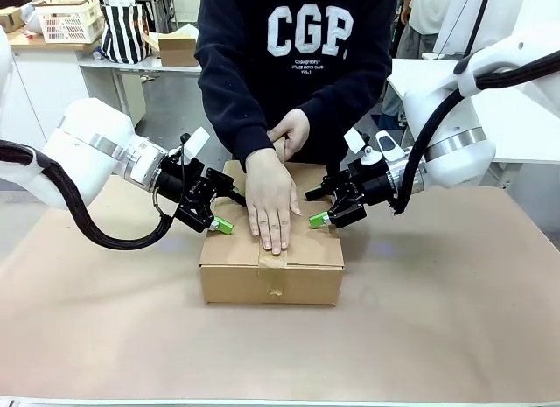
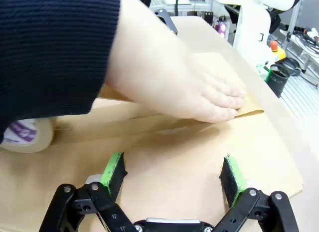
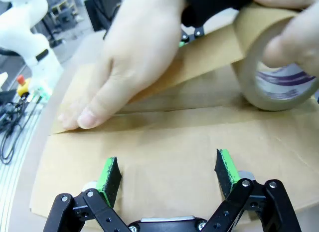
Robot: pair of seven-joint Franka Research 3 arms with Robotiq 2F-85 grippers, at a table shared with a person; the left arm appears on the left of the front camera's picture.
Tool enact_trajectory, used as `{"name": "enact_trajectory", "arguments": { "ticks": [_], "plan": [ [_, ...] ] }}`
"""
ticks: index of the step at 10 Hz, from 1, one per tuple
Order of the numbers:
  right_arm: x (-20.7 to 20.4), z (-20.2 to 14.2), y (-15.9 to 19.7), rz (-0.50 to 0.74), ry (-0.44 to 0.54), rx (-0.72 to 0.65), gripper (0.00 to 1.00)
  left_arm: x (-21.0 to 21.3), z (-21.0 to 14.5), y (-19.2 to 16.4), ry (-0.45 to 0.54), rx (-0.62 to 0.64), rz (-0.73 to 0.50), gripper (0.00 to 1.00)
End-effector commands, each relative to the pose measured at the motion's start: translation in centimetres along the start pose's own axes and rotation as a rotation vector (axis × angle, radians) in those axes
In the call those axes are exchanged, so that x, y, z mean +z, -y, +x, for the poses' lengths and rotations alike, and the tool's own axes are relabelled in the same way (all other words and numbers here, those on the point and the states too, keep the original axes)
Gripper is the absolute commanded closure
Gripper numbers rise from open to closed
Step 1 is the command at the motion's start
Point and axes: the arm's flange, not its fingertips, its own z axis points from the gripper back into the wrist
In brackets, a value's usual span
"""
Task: Pack the gift set into the box.
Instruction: Press and hold the closed box until the human finishes sealing it.
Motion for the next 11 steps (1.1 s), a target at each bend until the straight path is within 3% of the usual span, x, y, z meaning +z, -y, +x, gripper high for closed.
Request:
{"name": "enact_trajectory", "arguments": {
  "ticks": [1,11],
  "plan": [
    [-0.08,-0.09,0.01,-0.002,-0.003,-0.001,0.00,-0.13,-0.21,0.14,-0.002,0.004,-0.001,0.00],
    [-0.08,-0.09,0.01,-0.002,-0.003,-0.001,0.00,-0.13,-0.21,0.14,-0.002,0.004,-0.001,0.00]
  ]
}}
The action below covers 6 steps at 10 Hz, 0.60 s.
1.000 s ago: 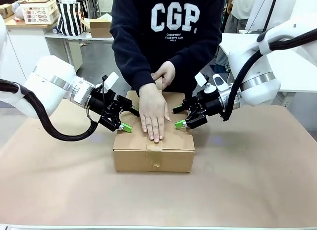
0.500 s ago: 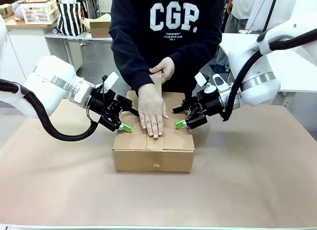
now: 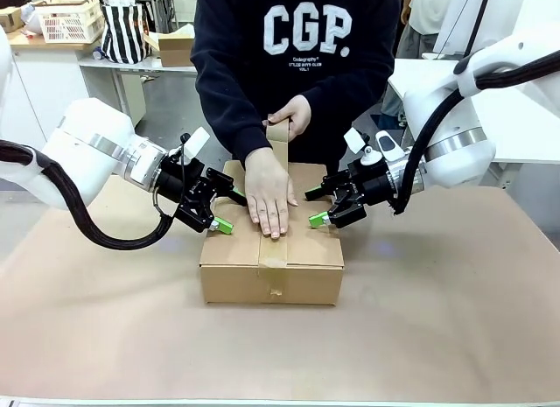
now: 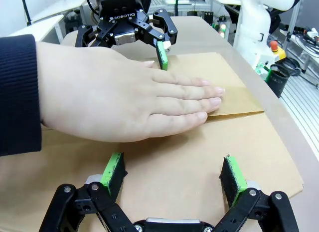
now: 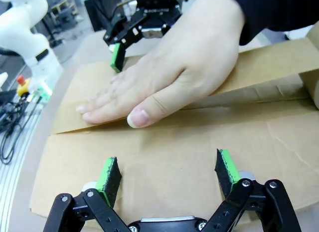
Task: Pack the gift set into the box.
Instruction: Press and hold the closed box until the human finishes sealing it.
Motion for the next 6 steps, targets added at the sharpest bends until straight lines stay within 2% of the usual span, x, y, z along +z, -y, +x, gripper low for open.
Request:
{"name": "enact_trajectory", "arguments": {
  "ticks": [1,6],
  "plan": [
    [-0.08,-0.09,0.01,-0.002,-0.003,-0.001,0.00,-0.13,-0.21,0.15,-0.002,0.005,-0.001,0.00],
    [-0.08,-0.09,0.01,-0.002,-0.003,-0.001,0.00,-0.13,-0.21,0.15,-0.002,0.005,-0.001,0.00]
  ]
}}
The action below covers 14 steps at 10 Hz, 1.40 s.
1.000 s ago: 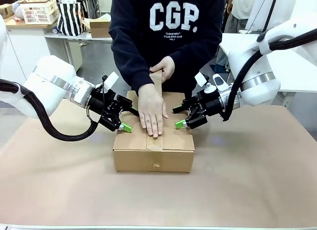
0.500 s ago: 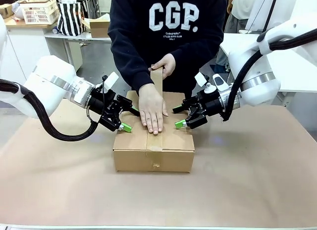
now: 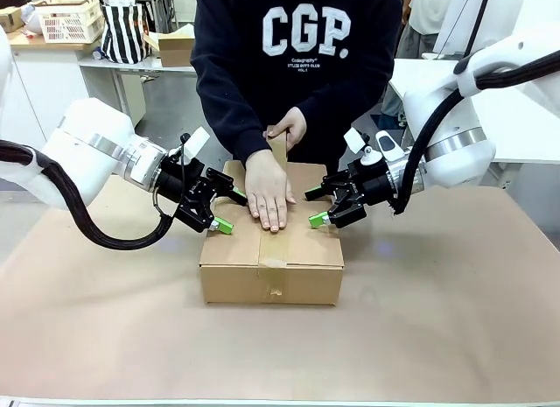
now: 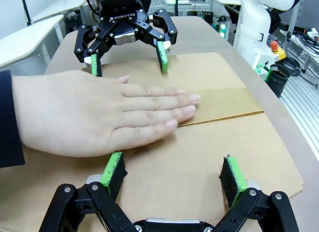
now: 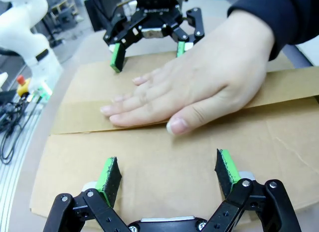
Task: Pack the gift set into the box.
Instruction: Press and hold the closed box until the human finishes sealing it.
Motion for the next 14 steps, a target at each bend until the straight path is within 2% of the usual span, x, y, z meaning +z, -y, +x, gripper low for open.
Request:
{"name": "enact_trajectory", "arguments": {
  "ticks": [1,14],
  "plan": [
    [-0.08,-0.09,0.01,-0.002,-0.003,-0.001,0.00,-0.14,-0.21,0.15,-0.002,0.005,-0.001,0.00],
    [-0.08,-0.09,0.01,-0.002,-0.003,-0.001,0.00,-0.14,-0.21,0.15,-0.002,0.005,-0.001,0.00]
  ]
}}
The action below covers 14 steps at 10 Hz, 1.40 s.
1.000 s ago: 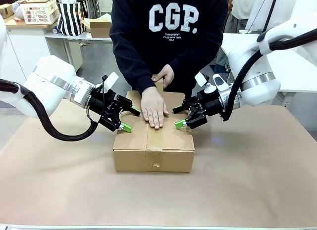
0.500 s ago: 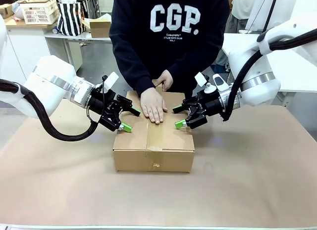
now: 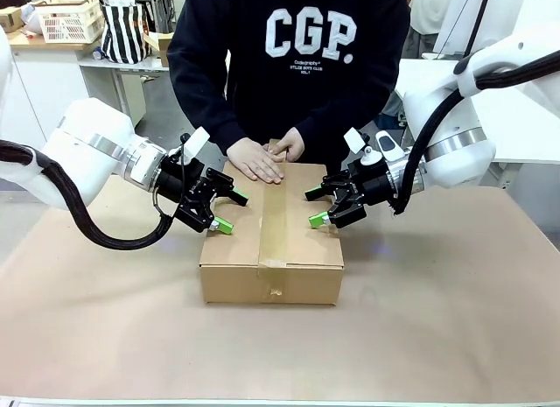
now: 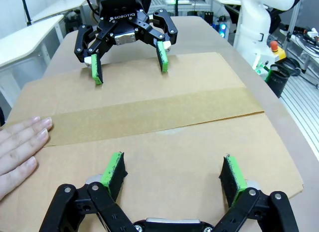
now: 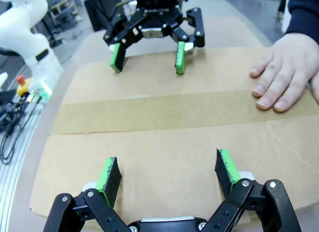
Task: Pack the gift set into the box.
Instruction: Press and hold the closed box until the human finishes sealing it.
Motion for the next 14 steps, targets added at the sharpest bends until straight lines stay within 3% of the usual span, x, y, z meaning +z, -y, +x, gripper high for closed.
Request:
{"name": "enact_trajectory", "arguments": {
  "ticks": [1,14],
  "plan": [
    [-0.08,-0.08,0.01,-0.002,-0.003,-0.001,0.00,-0.15,-0.20,0.15,-0.002,0.004,-0.001,0.00],
    [-0.08,-0.08,0.01,-0.002,-0.003,-0.001,0.00,-0.15,-0.20,0.15,-0.002,0.004,-0.001,0.00]
  ]
}}
